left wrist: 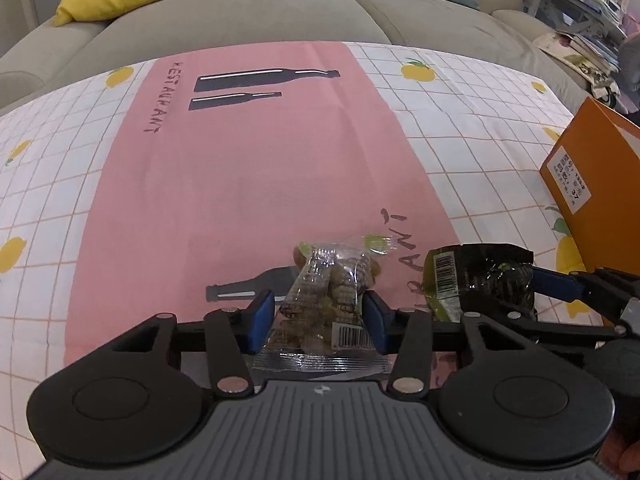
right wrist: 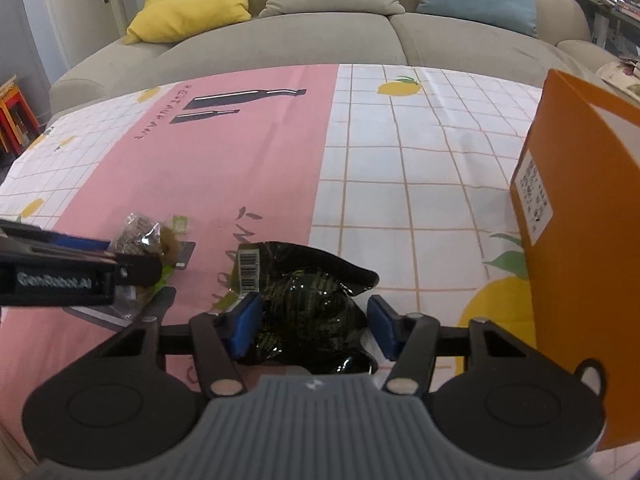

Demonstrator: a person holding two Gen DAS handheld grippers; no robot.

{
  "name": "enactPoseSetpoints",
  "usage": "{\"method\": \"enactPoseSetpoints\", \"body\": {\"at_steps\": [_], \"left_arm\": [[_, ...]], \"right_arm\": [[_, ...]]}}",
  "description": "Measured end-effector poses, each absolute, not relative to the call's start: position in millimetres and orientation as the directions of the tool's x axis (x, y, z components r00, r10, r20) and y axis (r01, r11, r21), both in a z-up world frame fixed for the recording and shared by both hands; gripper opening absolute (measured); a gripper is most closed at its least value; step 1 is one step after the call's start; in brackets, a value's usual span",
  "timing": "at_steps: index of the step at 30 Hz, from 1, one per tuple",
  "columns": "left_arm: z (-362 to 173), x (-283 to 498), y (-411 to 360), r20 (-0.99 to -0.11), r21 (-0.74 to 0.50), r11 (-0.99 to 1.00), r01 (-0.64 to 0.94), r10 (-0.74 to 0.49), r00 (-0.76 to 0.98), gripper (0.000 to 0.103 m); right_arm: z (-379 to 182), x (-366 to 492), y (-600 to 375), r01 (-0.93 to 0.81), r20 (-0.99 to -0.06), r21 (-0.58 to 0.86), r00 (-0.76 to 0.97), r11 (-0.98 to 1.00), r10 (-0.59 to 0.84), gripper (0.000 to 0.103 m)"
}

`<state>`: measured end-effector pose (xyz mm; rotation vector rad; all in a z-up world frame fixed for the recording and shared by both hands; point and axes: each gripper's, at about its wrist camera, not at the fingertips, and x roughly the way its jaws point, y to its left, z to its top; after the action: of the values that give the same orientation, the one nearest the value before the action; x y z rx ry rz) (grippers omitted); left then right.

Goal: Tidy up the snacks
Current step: 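Lift the nut packet and black foil bag and carry both over the orange box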

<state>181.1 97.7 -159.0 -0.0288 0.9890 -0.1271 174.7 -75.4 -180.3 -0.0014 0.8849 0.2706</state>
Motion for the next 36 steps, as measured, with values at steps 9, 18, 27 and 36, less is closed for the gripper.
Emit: {"method": "enactPoseSetpoints", "body": {"at_steps": [9,18,27,36], "left_arm": [[-163.6,178.1,90.9,-0.813,-0.073,0.997,0.023,-0.073,0.578,0.051],[-160.1,171.6,96.6,-0.816,-0.161,0.984,-0.082,-0.086,0.572,0.047],[-145.5,150.9,93.0,-0.8,-0.211,0.973,-0.09,-0.12,0.588,0.046],[-106.6,129.2,82.5,-0.758,-0.255,0.965,-0.059,-0.161,0.632,0.046]], "right_arm": [[-186.0,164.2,-67.5,-0.288,-0.733,0.035,0.644,0.957,0.22,0.053],[-180.9,164.0,-78.1,-0.237,-0.749,0.117,0.617,0.965,0.242,0.049],[-165.8,155.3,-87.2,-0.217,-0.752,0.155,0.606,0.964,0.258,0.047],[-135.3,134.3,-101.8,-0.211,-0.715,0.182,0.642,0.96,0.277,0.047]]}}
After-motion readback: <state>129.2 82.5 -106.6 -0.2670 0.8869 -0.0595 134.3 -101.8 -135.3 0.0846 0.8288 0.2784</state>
